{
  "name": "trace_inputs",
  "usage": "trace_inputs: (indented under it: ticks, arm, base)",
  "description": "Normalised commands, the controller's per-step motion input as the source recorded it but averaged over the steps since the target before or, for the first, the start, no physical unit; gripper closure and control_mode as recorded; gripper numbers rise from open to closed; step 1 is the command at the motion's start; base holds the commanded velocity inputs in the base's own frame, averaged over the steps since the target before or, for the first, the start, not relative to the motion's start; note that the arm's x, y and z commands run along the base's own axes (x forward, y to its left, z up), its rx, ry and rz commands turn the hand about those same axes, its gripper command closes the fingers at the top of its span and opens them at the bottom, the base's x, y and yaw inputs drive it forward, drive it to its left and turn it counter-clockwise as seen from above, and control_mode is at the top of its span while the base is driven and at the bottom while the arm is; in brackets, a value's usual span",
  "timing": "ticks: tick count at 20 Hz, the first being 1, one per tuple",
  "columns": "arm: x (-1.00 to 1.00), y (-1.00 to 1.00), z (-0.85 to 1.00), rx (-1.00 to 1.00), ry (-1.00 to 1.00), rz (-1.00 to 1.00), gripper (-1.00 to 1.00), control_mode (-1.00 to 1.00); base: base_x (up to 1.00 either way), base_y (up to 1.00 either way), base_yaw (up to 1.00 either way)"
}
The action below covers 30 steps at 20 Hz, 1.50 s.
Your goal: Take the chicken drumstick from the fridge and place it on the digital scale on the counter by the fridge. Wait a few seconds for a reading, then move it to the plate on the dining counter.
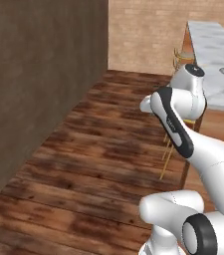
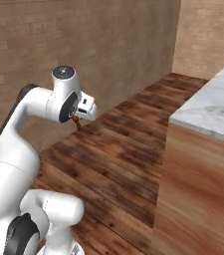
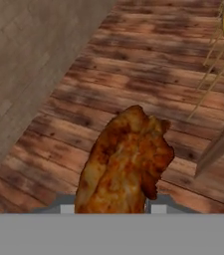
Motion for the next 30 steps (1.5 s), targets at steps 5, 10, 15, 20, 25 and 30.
trace_inputs:
  ticks: [5,10,15,20,25,30]
  arm:
    - [0.0,0.0,0.0,0.0,0.0,0.0,1.0,1.0]
    - [0.0,0.0,0.0,0.0,0.0,0.0,1.0,1.0]
    - [0.0,0.0,0.0,0.0,0.0,0.0,1.0,1.0]
    - [0.0,0.0,0.0,0.0,0.0,0.0,1.0,1.0]
    - [0.0,0.0,0.0,0.0,0.0,0.0,1.0,1.0]
    - [0.0,0.0,0.0,0.0,0.0,0.0,1.0,1.0]
  base:
    - [0.94,0.45,-0.53]
    - [0.93,0.45,-0.53]
    - [0.9,0.49,-0.54]
    - [0.85,0.53,-0.56]
    - [0.62,0.75,-0.57]
    - [0.53,0.76,-0.57]
